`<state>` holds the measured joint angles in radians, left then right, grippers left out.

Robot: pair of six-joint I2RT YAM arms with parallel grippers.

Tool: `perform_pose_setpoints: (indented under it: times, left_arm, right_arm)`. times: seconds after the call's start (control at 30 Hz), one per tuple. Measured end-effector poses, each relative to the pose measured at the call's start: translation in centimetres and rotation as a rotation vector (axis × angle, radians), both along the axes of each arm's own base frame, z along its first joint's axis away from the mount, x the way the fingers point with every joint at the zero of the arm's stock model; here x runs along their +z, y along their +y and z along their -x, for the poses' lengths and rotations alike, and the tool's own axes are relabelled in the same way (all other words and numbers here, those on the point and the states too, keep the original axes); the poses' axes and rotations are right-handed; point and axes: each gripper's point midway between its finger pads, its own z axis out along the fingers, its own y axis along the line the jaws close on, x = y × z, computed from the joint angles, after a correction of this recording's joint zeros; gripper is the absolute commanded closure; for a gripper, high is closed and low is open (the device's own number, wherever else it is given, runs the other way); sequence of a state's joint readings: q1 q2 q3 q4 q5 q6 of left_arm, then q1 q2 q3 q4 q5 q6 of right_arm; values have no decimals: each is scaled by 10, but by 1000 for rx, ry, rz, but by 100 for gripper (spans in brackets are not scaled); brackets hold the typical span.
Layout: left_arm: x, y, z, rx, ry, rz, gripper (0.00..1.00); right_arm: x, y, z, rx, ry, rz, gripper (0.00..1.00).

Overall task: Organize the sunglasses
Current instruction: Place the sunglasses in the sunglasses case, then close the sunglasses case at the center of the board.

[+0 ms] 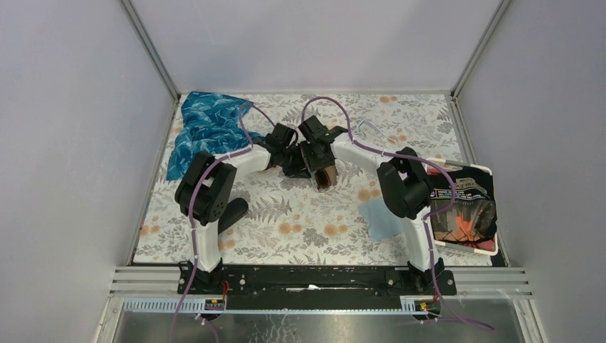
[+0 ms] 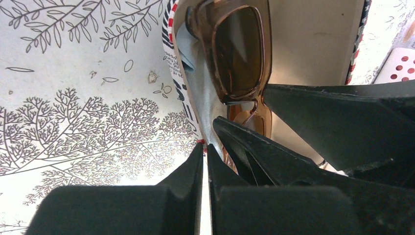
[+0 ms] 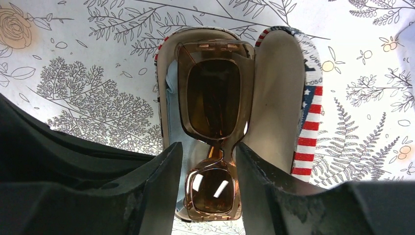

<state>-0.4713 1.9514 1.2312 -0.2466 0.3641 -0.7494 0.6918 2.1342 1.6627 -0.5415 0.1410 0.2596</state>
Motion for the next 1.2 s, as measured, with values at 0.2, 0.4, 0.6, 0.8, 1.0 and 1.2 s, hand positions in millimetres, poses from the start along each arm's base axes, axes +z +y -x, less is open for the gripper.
perform_pose_setpoints:
  times: [0.2,0.4,0.6,0.8,1.0,1.2]
  left_arm:
    - [1,-1,0,-3,3,6,92]
    - [2,-2,0,-7,-3,13,92]
    - [2,-2,0,-7,-3,13,92]
    - [2,-2,0,-7,-3,13,92]
    - [2,-2,0,-8,-2,13,92]
    - [2,-2,0,-9,-3,12,92]
  right_arm:
    - [0,-1,1,-10,3,-4,47]
    - [7,-2,6,-5,2,-14,46]
    - [31,0,9,5,-23,-55,46]
    - [64,-3,10,2,-83,-94,49]
    - [86,-19,9,-37,-132,-151,56]
    - [75,-72,-8,-216,-84,-298,57]
